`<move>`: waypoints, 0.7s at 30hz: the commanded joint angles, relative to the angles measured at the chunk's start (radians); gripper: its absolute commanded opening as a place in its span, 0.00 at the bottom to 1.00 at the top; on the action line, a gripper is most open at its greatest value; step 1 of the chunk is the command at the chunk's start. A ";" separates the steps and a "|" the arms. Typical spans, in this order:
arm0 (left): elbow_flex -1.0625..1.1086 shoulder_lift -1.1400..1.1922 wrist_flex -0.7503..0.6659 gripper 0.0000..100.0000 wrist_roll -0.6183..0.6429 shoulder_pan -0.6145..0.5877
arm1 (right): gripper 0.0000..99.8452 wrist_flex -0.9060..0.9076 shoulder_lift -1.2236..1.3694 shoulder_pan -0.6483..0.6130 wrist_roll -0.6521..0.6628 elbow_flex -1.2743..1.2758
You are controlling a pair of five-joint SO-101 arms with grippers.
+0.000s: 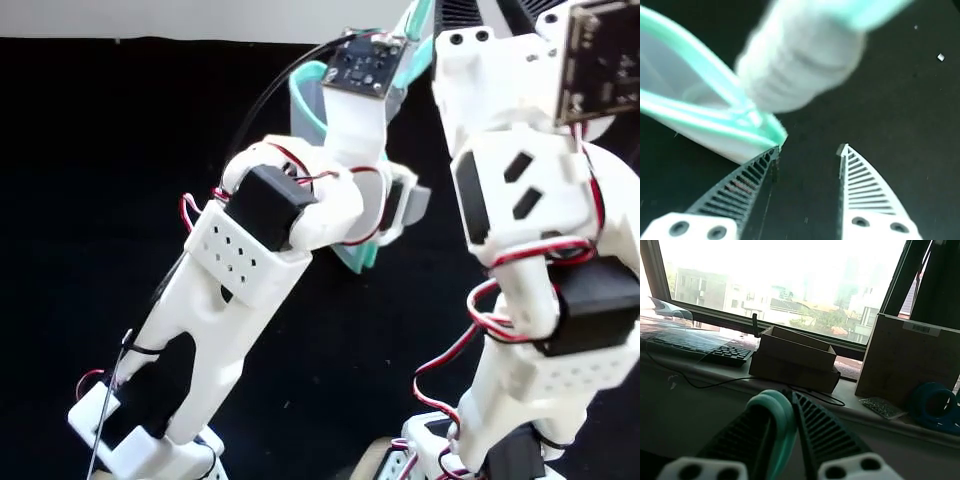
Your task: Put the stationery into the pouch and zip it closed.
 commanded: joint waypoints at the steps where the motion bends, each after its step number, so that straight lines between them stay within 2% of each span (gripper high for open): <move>1: 0.018 0.027 -0.060 0.21 0.008 0.002 | 0.01 -0.022 -0.010 -0.002 0.000 -0.099; 5: 0.019 0.053 -0.078 0.21 0.006 -0.001 | 0.01 0.007 -0.010 -0.001 0.000 -0.114; 11: 0.019 0.053 -0.077 0.21 0.008 -0.101 | 0.01 0.064 -0.010 -0.001 0.000 -0.117; 17: 0.021 0.051 -0.069 0.21 0.006 -0.139 | 0.01 0.062 -0.010 -0.001 0.002 -0.117; 21: 0.021 0.051 -0.009 0.21 -0.002 -0.173 | 0.01 0.062 -0.010 0.012 0.002 -0.119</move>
